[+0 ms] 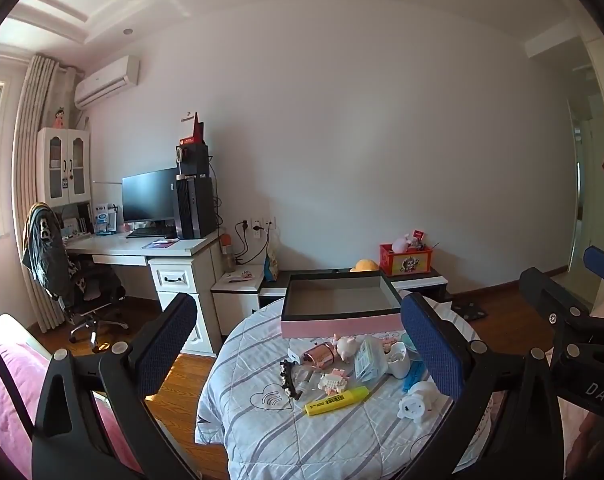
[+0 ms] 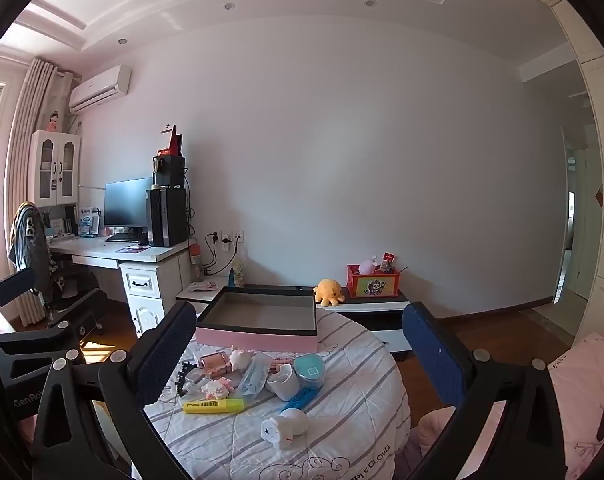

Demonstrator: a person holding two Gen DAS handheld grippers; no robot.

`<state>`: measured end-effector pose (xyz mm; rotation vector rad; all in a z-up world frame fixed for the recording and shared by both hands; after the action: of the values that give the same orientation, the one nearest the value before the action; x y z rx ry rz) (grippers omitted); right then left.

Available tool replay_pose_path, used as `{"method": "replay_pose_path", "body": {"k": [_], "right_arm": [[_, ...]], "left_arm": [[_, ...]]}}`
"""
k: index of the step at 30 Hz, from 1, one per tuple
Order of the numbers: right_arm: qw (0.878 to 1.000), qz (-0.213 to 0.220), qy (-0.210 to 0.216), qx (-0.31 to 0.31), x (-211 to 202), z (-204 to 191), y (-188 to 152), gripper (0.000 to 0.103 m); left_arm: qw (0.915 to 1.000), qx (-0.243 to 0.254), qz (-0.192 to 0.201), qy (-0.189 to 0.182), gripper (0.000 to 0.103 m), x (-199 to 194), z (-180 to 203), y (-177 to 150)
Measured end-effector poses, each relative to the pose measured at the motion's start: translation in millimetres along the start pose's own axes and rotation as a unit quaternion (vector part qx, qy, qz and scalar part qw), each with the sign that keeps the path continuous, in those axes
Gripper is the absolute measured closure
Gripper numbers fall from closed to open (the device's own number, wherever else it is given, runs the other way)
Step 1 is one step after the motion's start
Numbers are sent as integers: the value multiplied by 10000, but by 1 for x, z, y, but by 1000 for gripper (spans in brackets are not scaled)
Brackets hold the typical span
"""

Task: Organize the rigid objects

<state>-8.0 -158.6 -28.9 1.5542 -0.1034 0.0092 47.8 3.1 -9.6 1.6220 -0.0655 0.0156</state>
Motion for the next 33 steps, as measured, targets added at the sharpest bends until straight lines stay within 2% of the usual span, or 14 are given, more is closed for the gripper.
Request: {"method": "replay_pose_path", "body": {"k": [33], "right_arm": [[9999, 70, -158, -8, -1, 6, 0, 0]], "left_arm": [[10000, -33, 18, -75, 0, 0, 3, 2]]}}
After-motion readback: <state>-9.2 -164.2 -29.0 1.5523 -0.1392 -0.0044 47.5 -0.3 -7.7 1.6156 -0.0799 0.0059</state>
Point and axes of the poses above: each gripper's, at about its wrist camera, not at the fingertips, and x roughly the way its jaws point, z to its right, y to its top, the point moved 5 cm from there along x, roughly the way its jaws point, and after that the axes turned 13 degrees about z, right-handed, at the moved point
